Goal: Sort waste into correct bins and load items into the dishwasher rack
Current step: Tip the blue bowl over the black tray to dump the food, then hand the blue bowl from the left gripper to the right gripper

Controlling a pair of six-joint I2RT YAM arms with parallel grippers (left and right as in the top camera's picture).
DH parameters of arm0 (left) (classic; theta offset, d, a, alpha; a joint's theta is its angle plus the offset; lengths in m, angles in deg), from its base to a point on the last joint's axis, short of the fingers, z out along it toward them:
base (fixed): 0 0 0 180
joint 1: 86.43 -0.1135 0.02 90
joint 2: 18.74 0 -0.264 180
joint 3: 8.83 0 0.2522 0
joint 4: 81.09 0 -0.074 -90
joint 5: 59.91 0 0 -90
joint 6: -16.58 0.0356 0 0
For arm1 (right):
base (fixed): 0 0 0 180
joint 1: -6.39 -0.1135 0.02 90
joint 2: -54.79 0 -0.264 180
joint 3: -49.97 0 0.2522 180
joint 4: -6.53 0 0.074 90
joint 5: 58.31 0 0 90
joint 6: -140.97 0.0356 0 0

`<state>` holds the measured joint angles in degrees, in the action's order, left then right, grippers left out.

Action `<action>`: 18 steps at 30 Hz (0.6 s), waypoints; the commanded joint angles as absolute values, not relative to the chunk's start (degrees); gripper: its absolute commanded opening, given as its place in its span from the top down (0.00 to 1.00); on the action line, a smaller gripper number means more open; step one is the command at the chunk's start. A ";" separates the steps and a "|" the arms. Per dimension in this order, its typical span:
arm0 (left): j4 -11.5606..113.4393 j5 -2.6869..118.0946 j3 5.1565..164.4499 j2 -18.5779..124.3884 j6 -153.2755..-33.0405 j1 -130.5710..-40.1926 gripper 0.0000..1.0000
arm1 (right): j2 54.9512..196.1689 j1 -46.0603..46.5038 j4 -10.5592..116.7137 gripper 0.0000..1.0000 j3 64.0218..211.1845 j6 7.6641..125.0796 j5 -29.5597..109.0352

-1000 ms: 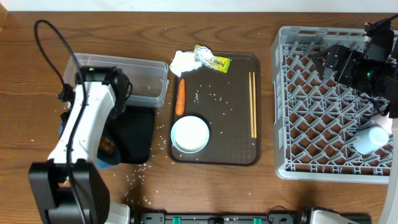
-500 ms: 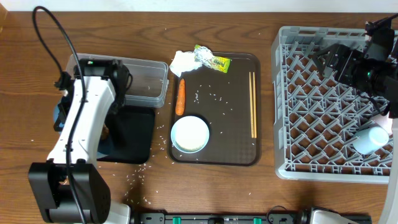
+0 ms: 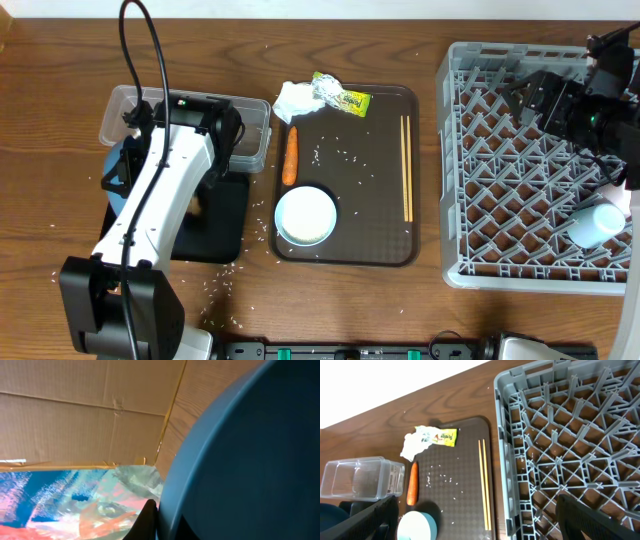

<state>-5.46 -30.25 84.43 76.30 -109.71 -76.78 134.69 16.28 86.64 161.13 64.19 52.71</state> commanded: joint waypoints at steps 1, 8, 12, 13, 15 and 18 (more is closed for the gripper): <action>-5.66 -33.22 84.93 76.41 -109.04 -76.87 0.94 | 134.95 15.73 86.99 0.07 161.00 64.67 52.71; -7.25 -26.62 89.04 74.95 -109.04 -76.69 0.94 | 134.95 15.73 87.34 0.07 161.00 64.65 52.75; -6.82 -16.28 95.78 70.58 -108.97 -76.69 0.94 | 134.95 15.73 87.36 0.06 161.00 63.68 53.65; -6.18 -13.99 97.48 69.35 -108.49 -76.69 0.94 | 134.95 15.73 87.36 0.06 161.00 63.51 54.09; -2.64 -6.97 100.08 66.47 -103.94 -76.69 0.94 | 134.95 15.71 87.25 0.07 161.00 62.33 55.97; 6.38 9.64 101.39 61.59 -94.11 -76.69 0.94 | 134.95 15.25 86.25 0.08 161.00 59.38 61.43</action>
<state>3.19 -7.80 99.03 66.34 -103.05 -76.80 134.69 16.28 86.70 161.13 62.57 55.79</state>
